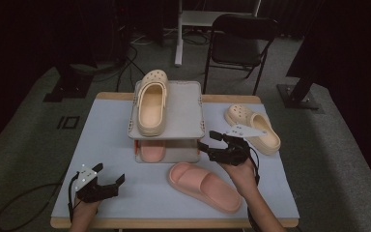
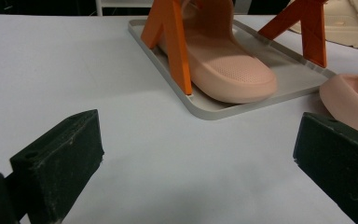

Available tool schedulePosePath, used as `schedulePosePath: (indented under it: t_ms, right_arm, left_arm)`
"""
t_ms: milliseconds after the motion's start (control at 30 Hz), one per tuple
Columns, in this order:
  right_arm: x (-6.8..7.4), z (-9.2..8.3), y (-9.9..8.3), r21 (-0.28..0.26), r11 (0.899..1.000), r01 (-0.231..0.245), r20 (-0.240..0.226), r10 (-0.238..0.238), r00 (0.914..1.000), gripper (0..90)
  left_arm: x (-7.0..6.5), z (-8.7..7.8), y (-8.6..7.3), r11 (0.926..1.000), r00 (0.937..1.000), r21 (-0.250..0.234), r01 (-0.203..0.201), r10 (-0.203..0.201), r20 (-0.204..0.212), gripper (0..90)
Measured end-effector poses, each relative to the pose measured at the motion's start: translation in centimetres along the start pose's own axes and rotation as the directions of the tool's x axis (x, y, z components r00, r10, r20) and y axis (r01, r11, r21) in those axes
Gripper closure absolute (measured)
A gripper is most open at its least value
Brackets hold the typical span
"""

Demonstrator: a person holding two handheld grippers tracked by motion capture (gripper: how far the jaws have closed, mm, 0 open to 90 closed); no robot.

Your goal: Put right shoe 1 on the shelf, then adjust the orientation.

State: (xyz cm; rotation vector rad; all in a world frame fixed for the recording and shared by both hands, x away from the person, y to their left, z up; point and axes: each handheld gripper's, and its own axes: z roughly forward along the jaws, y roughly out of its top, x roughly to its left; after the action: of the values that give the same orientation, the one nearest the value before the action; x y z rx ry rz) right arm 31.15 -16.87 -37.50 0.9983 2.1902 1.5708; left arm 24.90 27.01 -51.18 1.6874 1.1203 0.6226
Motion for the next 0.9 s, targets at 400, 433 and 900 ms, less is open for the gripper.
schedulePosePath:
  t_ms: [400,433,900]
  right_arm:
    - [-1.9,-0.9,-5.5,0.094,0.996,-0.009,-0.009,0.01,0.9999,32.5]
    - [-2.1,-1.0,-5.9,0.106,0.994,-0.009,-0.007,0.009,0.9999,32.5]
    - [-3.3,-1.7,-9.5,0.165,0.985,-0.053,0.031,0.049,0.9983,36.3]
  left_arm:
    - [-0.1,-0.1,0.1,1.0,1.0,-0.003,0.002,-0.002,-0.002,1.5]
    - [-0.1,0.0,0.0,1.0,1.0,-0.001,0.002,-0.002,-0.003,1.5]
    - [-0.1,0.0,0.1,1.0,1.0,-0.001,-0.001,0.001,-0.002,1.5]
